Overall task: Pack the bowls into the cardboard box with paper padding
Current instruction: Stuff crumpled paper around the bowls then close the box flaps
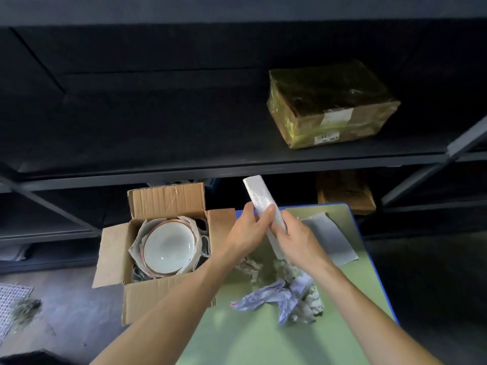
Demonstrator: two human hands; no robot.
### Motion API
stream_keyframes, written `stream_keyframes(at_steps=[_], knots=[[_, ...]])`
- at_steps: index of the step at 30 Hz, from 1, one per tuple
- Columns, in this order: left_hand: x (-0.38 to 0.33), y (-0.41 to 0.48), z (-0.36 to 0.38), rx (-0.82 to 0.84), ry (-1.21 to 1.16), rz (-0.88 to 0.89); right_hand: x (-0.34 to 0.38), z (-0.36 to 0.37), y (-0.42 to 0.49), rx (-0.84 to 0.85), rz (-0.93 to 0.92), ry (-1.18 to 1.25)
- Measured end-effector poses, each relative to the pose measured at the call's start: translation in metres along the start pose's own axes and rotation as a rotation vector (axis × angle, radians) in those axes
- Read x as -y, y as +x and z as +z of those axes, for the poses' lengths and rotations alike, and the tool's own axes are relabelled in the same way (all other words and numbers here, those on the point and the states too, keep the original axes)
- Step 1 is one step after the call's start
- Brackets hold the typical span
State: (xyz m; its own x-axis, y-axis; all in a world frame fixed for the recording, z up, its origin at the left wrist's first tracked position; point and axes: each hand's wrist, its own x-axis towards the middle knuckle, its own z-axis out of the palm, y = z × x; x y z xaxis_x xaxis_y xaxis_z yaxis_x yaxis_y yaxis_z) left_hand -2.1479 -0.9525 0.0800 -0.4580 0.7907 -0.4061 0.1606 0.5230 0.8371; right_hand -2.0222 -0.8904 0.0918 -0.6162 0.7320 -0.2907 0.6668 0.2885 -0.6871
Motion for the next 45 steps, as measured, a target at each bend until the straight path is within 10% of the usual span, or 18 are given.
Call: stream_keyframes(at_steps=[14,33,45], knots=[[0.0,-0.055,-0.06,-0.219,-0.313,0.182,0.055,0.003,-0.035,-0.153,-0.208,-0.003],[0.032,-0.121,-0.133,0.022,-0.431,0.173,0.122,0.051,-0.044,0.088,-0.189,0.353],[0.056,-0.122,-0.161,-0.163,-0.527,0.183,0.142,0.075,-0.037,0.317,0.12,0.833]])
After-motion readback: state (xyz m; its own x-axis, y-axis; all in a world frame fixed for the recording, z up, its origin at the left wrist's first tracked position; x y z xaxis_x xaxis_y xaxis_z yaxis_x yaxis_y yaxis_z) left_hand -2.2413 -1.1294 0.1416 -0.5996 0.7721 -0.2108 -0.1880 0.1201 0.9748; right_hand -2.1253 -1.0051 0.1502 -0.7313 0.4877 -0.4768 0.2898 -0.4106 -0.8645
